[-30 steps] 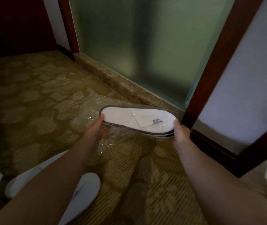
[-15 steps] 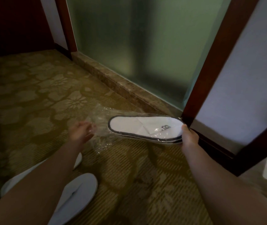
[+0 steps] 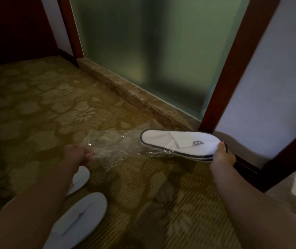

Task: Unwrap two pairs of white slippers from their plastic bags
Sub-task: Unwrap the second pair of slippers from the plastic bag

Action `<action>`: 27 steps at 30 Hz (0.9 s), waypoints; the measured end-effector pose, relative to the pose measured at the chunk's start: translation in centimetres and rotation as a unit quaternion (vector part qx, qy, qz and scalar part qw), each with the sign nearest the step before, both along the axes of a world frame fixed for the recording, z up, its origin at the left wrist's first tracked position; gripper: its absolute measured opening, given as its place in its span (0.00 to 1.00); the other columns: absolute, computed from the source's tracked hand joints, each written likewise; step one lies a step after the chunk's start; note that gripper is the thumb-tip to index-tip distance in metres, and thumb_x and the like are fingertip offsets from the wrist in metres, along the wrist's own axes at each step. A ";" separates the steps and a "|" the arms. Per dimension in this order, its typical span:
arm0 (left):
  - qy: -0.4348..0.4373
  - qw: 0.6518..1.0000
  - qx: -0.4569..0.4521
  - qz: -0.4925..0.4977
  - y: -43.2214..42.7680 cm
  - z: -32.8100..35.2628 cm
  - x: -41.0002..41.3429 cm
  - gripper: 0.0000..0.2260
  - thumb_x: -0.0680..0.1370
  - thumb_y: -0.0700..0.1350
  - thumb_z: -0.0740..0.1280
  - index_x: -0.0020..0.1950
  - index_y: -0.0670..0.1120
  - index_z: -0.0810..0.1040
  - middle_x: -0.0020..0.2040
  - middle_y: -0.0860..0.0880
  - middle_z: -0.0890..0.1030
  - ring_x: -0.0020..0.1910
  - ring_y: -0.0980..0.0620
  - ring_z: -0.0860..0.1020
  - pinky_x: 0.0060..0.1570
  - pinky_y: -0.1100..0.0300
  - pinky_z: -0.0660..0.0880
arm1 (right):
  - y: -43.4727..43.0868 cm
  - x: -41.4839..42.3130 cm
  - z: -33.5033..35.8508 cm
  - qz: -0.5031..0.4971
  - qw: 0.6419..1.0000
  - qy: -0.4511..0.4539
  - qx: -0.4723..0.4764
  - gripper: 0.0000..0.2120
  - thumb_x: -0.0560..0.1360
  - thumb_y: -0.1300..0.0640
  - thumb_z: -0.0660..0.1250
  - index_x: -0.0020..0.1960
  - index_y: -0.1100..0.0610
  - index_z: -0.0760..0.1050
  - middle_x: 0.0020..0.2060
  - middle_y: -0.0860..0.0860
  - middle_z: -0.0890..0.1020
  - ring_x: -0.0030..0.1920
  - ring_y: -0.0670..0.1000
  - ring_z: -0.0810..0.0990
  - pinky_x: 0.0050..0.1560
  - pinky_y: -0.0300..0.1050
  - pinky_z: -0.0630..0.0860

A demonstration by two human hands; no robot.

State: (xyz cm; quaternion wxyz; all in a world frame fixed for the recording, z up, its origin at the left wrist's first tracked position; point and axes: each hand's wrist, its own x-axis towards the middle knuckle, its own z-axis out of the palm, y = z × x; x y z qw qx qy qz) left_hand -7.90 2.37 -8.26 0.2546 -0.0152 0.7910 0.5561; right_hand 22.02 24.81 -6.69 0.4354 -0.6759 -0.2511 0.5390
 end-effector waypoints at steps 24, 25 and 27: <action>0.001 0.970 0.185 0.160 2.7 -0.4 1.7 0.06 0.79 0.32 0.56 0.51 0.40 0.69 0.60 0.33 0.77 0.40 0.46 0.79 0.27 0.63 0.77 | 0.2 -0.8 -0.7 -0.037 0.999 -0.008 -0.039 0.25 0.81 0.49 0.54 0.74 0.61 0.59 0.71 0.60 0.67 0.70 0.59 0.67 0.65 0.49 0.67; 0.001 0.969 0.194 0.151 3.3 -0.4 1.9 0.07 0.80 0.32 0.55 0.47 0.42 0.68 0.62 0.31 0.76 0.38 0.48 0.78 0.25 0.64 0.77 | 0.1 -0.9 -0.6 -0.038 0.998 0.004 -0.042 0.26 0.81 0.49 0.55 0.74 0.62 0.59 0.71 0.61 0.67 0.69 0.60 0.68 0.65 0.49 0.68; -0.001 0.971 0.209 0.120 3.9 -0.4 2.4 0.09 0.81 0.33 0.54 0.45 0.43 0.69 0.63 0.31 0.75 0.43 0.46 0.80 0.31 0.61 0.79 | -0.1 -1.2 -0.6 -0.033 0.998 0.014 -0.043 0.27 0.80 0.49 0.57 0.73 0.62 0.59 0.70 0.61 0.68 0.68 0.61 0.70 0.64 0.51 0.69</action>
